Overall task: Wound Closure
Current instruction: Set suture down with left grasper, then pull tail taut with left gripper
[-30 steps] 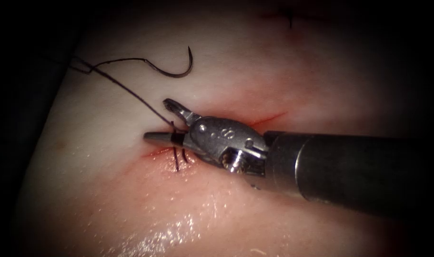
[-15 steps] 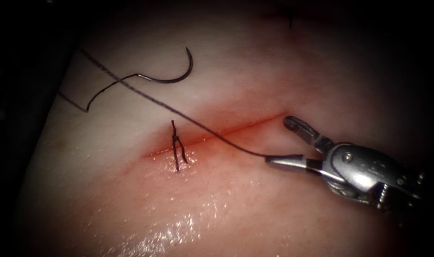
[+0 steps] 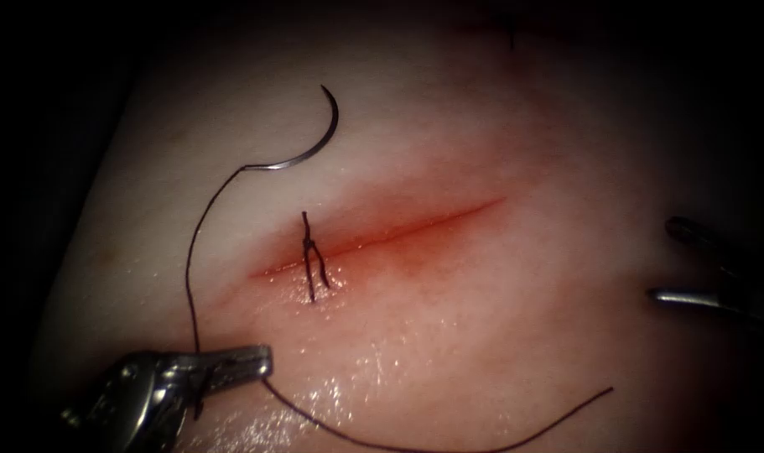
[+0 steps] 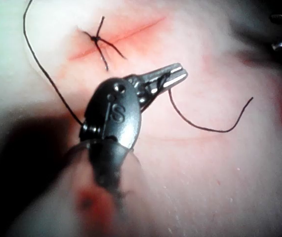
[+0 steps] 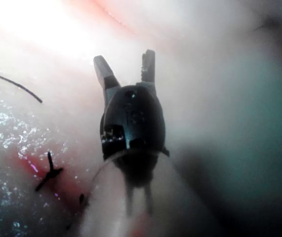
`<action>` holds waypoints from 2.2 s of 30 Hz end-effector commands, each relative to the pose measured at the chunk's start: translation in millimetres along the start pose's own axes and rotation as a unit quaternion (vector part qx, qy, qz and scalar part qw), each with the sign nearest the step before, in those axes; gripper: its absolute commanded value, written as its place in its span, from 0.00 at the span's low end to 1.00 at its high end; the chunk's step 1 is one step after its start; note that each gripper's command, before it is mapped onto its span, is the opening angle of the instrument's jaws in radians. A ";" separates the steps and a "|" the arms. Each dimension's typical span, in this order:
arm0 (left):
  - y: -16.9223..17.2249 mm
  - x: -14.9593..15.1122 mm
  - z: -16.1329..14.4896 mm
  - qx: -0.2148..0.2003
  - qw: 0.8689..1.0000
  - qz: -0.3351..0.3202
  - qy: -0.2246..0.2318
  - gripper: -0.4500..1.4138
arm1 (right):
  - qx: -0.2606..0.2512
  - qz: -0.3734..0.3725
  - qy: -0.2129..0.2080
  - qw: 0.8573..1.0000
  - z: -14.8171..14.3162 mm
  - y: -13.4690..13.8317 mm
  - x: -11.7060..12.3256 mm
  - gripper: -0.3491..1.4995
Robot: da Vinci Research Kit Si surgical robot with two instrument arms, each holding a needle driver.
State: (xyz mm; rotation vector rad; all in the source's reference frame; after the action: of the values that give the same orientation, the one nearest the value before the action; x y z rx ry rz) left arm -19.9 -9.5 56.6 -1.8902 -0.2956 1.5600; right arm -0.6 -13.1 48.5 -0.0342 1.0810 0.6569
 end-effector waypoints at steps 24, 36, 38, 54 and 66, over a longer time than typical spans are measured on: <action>-1.3 -9.6 -9.5 0.084 0.943 0.077 -0.314 0.70 | -0.003 -0.006 -0.026 1.000 -0.3 3.6 2.6 0.99; -3.8 0.0 -8.6 0.136 0.950 0.196 -0.201 0.33 | 0.037 -0.016 -0.022 0.999 4.1 -0.1 3.2 0.99; -4.5 0.6 -7.4 0.095 0.962 0.165 -0.196 0.37 | 0.049 -0.019 -0.025 0.998 4.9 -1.1 3.1 0.99; -6.2 1.7 1.7 0.103 0.943 0.216 -0.233 0.45 | 0.072 -0.043 -0.026 0.996 10.1 -5.2 3.5 0.99; -8.9 -0.5 3.4 0.090 0.863 0.385 -0.315 0.25 | 0.103 -0.069 -0.006 0.992 14.3 -8.9 3.6 0.97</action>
State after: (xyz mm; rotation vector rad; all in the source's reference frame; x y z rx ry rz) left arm -20.6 -1.9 61.9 -1.3319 0.4010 2.6613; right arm 15.7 -13.8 49.6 0.0745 1.1145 0.4191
